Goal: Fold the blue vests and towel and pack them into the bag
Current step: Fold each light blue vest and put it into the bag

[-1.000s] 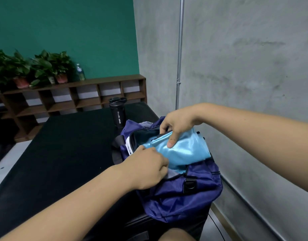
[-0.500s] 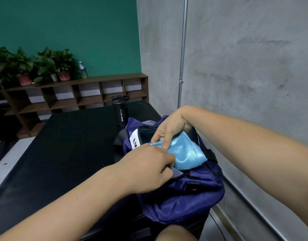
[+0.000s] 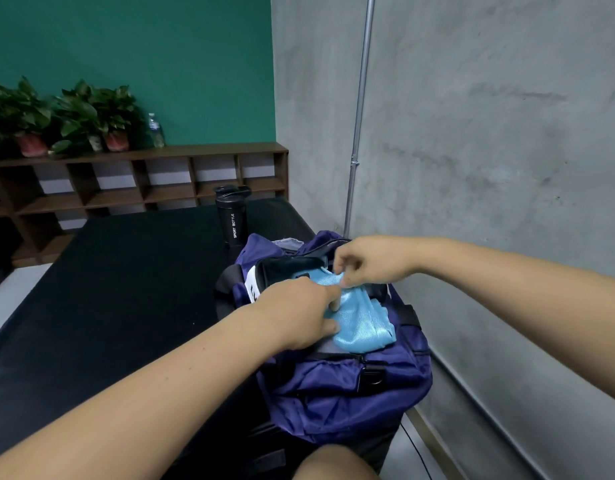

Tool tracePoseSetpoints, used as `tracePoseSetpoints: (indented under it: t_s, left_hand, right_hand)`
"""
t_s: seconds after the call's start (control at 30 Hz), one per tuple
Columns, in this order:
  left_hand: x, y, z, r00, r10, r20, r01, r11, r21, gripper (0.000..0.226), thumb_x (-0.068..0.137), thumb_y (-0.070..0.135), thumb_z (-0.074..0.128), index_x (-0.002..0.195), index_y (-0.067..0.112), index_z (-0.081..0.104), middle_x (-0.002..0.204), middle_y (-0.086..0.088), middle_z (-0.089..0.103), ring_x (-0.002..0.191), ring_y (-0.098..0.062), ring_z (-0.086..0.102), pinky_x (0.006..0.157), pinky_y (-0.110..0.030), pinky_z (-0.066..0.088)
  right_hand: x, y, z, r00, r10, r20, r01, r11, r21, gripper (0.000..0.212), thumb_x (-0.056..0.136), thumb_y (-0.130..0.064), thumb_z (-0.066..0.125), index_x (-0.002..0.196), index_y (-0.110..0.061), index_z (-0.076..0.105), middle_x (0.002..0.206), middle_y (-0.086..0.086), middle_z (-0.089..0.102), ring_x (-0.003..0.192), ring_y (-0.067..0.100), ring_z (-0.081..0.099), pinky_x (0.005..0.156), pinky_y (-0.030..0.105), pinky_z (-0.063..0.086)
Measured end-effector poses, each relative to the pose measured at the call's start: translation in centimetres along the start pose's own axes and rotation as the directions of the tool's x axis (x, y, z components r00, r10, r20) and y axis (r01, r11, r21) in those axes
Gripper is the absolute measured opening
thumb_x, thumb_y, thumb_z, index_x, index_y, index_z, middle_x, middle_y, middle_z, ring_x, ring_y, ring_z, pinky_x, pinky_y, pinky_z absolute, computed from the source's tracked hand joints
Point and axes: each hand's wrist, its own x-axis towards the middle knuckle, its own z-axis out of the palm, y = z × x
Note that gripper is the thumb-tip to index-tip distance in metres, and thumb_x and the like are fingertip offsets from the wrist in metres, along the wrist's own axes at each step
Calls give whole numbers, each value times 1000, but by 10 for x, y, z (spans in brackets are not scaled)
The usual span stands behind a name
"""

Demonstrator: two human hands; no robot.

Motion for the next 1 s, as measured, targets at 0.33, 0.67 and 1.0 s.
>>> tracePoseSetpoints:
  t_s: [0.33,0.67,1.0]
  left_hand:
    - [19,26,8,998,20,67,-12,993,-115,50,100,62,58,133,24,56,128,-1,52,118,-27,57,93,-39,44]
    - [47,39,1,955,-155,254,153,988,28,75,103,69,46,156,18,44,155,-12,53,140,-36,50,110,-45,43]
    - [64,53,27,940,-169,296,154,985,72,78,93,71,64,151,21,47,149,-12,55,135,-38,54,109,-48,49]
  right_hand:
    - [-60,48,38,991,-128,27,127,894,-430,30,86,-31,72,115,-34,66,121,-12,65,134,8,43,130,47,3]
    - [-77,42,6,901,-403,-159,264,802,-536,21,87,-21,77,89,-36,63,91,-21,56,128,9,47,128,48,6]
    - [-88,28,-22,919,-367,-142,283,868,-408,21,92,-22,80,91,-35,64,99,-25,57,139,10,46,118,37,23]
